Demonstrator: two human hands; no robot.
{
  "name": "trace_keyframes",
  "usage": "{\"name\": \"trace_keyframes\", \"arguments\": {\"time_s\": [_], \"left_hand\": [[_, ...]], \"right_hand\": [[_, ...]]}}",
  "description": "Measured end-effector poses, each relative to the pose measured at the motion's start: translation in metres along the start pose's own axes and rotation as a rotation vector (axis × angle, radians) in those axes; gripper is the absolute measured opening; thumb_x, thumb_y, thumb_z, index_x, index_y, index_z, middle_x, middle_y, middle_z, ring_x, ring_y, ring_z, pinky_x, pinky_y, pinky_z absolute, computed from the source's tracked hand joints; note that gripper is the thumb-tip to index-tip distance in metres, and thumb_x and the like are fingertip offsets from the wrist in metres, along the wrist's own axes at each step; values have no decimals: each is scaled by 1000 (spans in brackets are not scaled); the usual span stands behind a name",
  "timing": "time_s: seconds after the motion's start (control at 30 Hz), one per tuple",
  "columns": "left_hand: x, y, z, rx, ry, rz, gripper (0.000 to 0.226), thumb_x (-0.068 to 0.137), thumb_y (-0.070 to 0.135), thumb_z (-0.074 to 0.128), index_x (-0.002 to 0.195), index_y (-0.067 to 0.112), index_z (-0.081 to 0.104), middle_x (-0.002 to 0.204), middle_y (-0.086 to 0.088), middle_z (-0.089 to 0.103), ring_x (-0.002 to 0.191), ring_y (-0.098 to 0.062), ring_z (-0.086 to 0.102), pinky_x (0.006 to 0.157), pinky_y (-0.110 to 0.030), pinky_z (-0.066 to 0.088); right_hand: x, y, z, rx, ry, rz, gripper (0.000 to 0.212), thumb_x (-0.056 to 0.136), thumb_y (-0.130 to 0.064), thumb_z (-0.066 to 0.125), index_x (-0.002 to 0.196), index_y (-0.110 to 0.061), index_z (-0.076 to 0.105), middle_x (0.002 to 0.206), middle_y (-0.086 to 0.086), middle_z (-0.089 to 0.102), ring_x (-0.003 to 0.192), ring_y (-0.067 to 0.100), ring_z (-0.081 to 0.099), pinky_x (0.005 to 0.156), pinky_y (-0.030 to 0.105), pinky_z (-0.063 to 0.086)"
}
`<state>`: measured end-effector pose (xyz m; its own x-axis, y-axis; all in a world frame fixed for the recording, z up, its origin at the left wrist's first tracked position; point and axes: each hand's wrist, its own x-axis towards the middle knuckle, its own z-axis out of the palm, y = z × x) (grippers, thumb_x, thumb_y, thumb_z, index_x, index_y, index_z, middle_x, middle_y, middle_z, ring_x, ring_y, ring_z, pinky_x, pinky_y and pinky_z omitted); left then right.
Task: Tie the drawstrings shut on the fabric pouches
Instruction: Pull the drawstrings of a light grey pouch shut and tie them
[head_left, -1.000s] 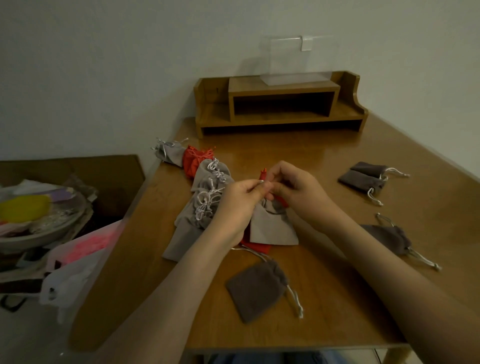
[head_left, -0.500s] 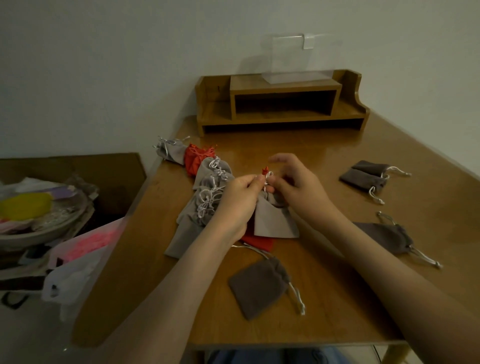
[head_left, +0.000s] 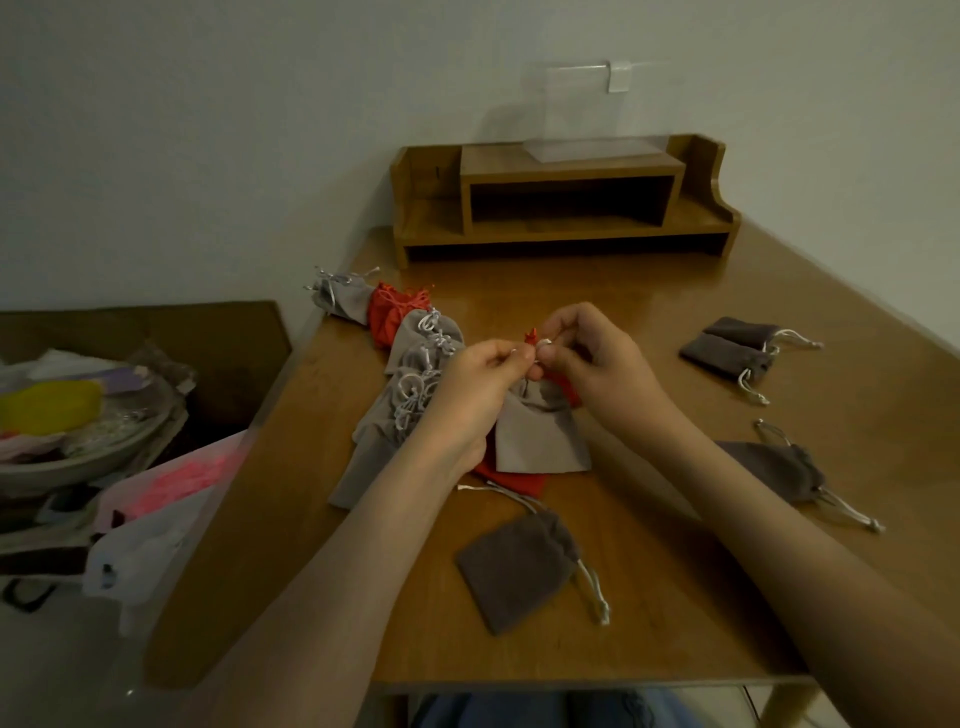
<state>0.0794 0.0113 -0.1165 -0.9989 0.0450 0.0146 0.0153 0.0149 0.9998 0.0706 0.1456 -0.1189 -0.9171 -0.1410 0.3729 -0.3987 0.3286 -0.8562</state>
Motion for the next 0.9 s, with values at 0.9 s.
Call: {"name": "trace_keyframes", "arguments": {"time_s": [0.9], "left_hand": [[2, 16, -20, -184, -297, -102, 9, 81, 20, 63, 77, 12, 66, 71, 2, 68, 69, -7, 63, 67, -18, 52]], "right_hand": [[5, 2, -22, 436, -506, 272, 21, 83, -23, 56, 95, -6, 59, 90, 8, 59, 82, 21, 57, 75, 29, 48]]}}
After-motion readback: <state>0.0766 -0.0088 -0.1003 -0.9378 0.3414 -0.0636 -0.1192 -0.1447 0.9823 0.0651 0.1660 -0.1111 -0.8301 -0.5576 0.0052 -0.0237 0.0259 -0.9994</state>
